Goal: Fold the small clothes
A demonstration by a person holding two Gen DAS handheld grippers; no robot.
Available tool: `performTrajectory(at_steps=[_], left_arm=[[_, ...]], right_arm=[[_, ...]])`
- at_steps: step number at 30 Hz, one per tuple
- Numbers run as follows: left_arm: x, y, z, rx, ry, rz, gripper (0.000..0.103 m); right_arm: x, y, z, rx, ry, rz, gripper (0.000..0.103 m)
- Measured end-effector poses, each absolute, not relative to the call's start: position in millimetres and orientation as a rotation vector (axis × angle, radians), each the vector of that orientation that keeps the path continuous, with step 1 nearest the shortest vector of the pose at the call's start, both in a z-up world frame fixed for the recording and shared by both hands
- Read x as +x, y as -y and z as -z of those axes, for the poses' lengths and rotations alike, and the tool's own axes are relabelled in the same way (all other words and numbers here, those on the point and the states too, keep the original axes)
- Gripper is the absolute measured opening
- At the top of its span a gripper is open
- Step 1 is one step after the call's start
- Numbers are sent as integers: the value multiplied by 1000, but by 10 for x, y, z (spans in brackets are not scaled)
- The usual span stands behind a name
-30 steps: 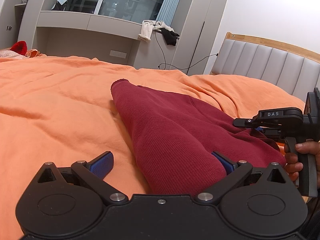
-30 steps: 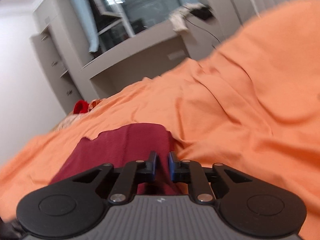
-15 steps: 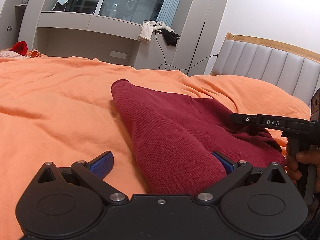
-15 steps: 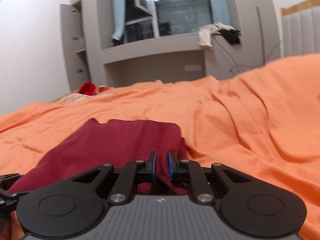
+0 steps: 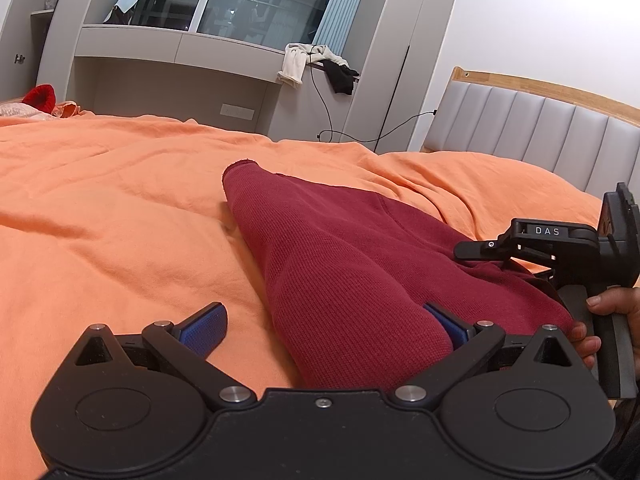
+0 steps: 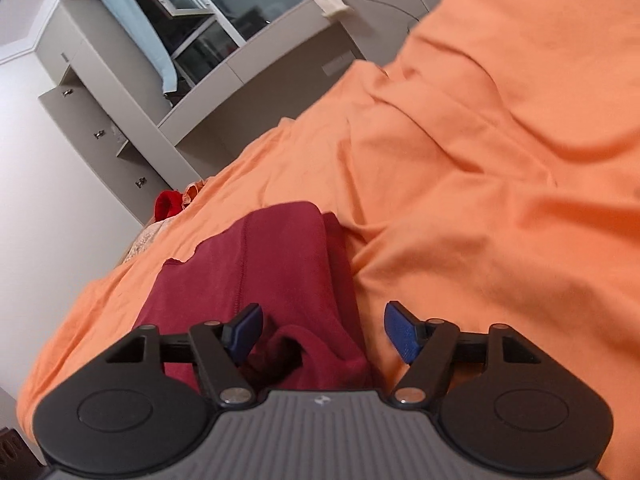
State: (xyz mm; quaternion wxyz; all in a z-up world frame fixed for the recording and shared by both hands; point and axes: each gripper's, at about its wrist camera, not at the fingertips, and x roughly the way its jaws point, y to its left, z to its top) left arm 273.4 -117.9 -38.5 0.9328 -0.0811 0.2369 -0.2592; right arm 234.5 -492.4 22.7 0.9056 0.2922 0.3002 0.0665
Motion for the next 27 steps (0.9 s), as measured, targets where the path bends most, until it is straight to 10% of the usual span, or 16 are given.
performTrajectory(at_steps=[14, 27], left_arm=[[2731, 1185, 397, -165, -479, 527, 103], [2787, 1205, 356, -171, -513, 518, 103]], right_arm=[[2343, 4698, -214, 502, -602, -151, 51], [2332, 4686, -197, 502, -595, -145, 52]])
